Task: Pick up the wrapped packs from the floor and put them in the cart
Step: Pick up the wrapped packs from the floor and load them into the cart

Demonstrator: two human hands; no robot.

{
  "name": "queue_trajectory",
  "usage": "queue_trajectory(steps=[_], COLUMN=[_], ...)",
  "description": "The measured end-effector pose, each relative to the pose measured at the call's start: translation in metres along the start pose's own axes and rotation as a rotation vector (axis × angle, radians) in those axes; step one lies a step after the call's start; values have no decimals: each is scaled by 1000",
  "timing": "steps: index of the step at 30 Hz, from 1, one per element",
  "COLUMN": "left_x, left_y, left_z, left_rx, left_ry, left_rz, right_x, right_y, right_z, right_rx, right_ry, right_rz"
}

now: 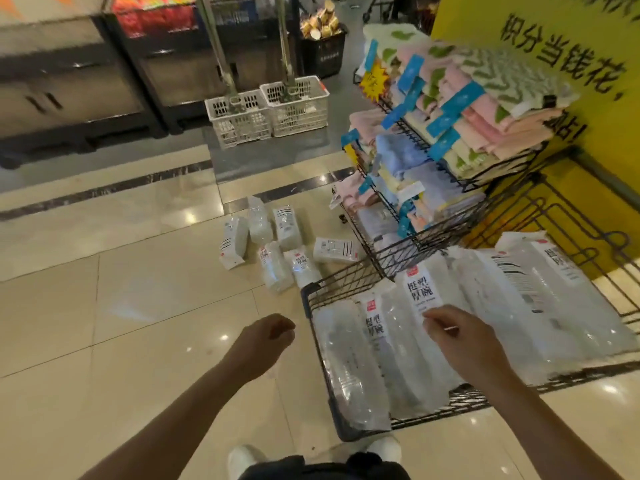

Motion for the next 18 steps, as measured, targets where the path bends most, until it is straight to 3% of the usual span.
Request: queue_trajectory(steps=[3, 11, 18], left_x=[68, 262, 354], left_y=[-13, -69, -67], left_z=[-45, -134, -172], left_rx=[-75, -164, -165], left_ry=[-140, -242, -394], left_rz=[-84, -321, -531], right_x=[28, 75, 135], right_y=[-18, -55, -26], right_z=[64, 200, 261], right_rx=[123, 271, 305], right_ry=[43, 48, 19], right_rz=[17, 240, 282])
Point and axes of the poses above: each hand's wrist, its own y-axis towards the middle knuckle, its own z-axis out of the palm, x = y × z, the point moved 7 cm from there along y, towards the middle knuckle, and after that the axes turned 4 degrees about z, right-handed, at the moved point
